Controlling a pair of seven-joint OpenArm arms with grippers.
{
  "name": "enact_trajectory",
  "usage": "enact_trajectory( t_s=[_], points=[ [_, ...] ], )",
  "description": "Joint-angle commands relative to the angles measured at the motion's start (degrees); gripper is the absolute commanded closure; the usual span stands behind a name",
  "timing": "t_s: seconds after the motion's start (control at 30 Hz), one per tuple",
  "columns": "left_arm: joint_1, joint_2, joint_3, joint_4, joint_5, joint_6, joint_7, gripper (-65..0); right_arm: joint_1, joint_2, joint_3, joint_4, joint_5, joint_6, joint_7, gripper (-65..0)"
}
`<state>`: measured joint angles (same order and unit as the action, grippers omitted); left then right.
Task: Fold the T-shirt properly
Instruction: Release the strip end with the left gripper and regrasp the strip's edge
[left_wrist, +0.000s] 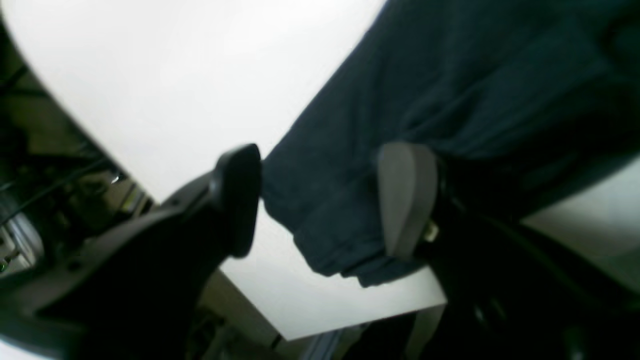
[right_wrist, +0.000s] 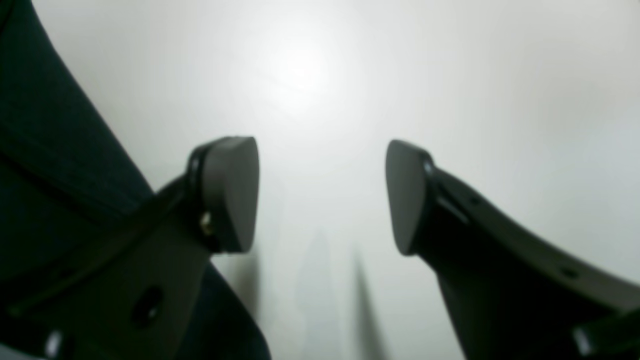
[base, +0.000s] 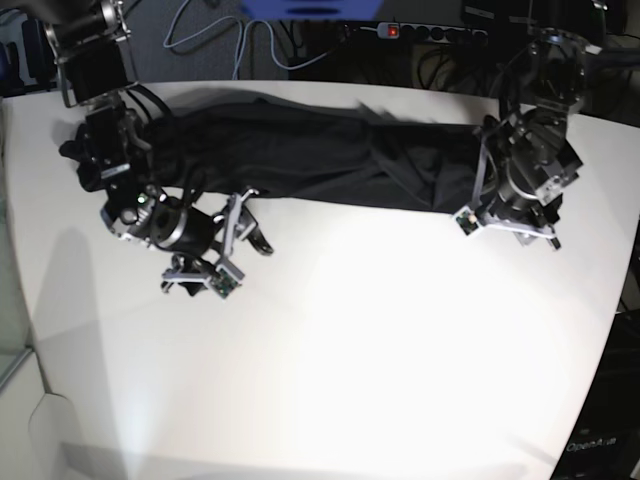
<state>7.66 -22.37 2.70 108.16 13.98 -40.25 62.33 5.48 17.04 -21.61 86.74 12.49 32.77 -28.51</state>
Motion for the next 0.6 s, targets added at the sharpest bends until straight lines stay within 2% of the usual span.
enact_trajectory(
  t_s=[0.0, 0.2, 0.57],
  points=[
    [-0.67, 0.26, -0.28, 0.19, 0.57, 0.25, -1.01, -35.8, 0.99, 0.33, 0.37, 0.95, 0.65, -0.12, 1.3, -39.5],
    [-0.58, 3.43, -0.28, -1.13, 5.67, 0.25, -1.36, -35.8, 0.55, 0.33, 0.37, 0.95, 0.65, -0.12, 1.3, -39.5],
    [1.09, 4.83, -0.37, 0.19, 5.67, 0.25, -1.36, -35.8, 0.28, 0.33, 0.37, 1.04, 0.65, -0.12, 1.48, -39.5]
  ],
)
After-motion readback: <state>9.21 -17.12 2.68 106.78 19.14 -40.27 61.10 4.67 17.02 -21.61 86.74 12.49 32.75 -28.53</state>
